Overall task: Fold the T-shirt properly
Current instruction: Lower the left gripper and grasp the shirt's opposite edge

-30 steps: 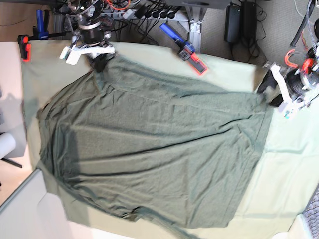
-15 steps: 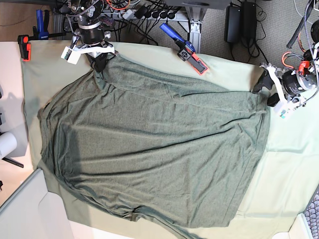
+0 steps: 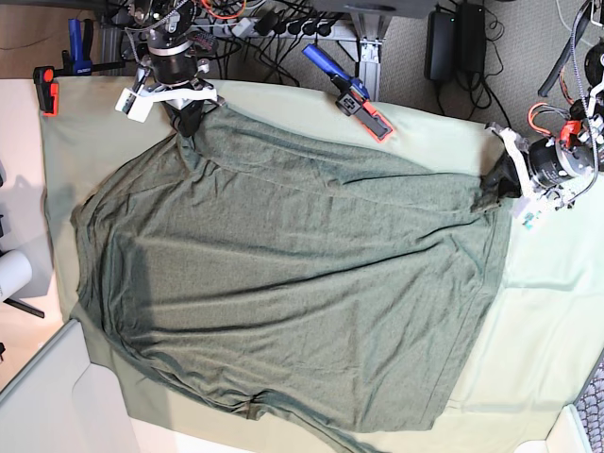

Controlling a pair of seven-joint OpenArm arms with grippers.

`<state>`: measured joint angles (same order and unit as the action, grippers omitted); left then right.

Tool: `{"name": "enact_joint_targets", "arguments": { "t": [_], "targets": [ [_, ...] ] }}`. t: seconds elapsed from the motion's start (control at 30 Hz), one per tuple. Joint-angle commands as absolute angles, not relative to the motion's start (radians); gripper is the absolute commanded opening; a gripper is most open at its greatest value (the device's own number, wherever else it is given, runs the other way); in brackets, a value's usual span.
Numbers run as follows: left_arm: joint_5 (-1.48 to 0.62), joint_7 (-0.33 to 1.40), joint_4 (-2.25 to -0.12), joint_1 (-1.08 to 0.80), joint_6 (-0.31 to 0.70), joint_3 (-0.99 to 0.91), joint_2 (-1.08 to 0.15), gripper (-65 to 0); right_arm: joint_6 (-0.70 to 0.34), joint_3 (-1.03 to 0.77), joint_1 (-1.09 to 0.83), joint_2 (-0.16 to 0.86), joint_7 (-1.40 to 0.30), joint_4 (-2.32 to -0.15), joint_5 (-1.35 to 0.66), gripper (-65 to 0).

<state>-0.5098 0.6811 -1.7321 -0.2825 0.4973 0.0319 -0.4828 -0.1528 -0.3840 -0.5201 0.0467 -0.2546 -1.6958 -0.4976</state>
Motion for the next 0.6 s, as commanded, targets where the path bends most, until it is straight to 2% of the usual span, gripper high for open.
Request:
{"name": "enact_joint_targets", "arguments": {
  "t": [0.0,0.27,0.4,0.57],
  "targets": [
    [-0.513,0.685,-1.745,-0.274,0.498,0.026,-0.503,-62.3,-0.16,-0.387,-0.524,0.049,-0.258,-1.71,-0.485,-65.0],
    [-0.577,0.747,-1.76,-0.275,0.533,0.024,-0.587,-62.4,-0.16,-0.414,-0.525,0.05,-0.259,-1.71,-0.486,-65.0],
    [-0.62,0.768,-1.821,-0.275,0.585,0.024,-0.635,-62.4,-0.161,-0.437,-0.525,0.05,-0.271,-1.716,-0.486,-65.0],
    [-0.666,0.783,-1.892,-0.281,0.597,0.024,-0.678,-62.4,-0.161,-0.474,-0.533,0.051,-0.318,-1.747,-0.491,-65.0]
  ]
}}
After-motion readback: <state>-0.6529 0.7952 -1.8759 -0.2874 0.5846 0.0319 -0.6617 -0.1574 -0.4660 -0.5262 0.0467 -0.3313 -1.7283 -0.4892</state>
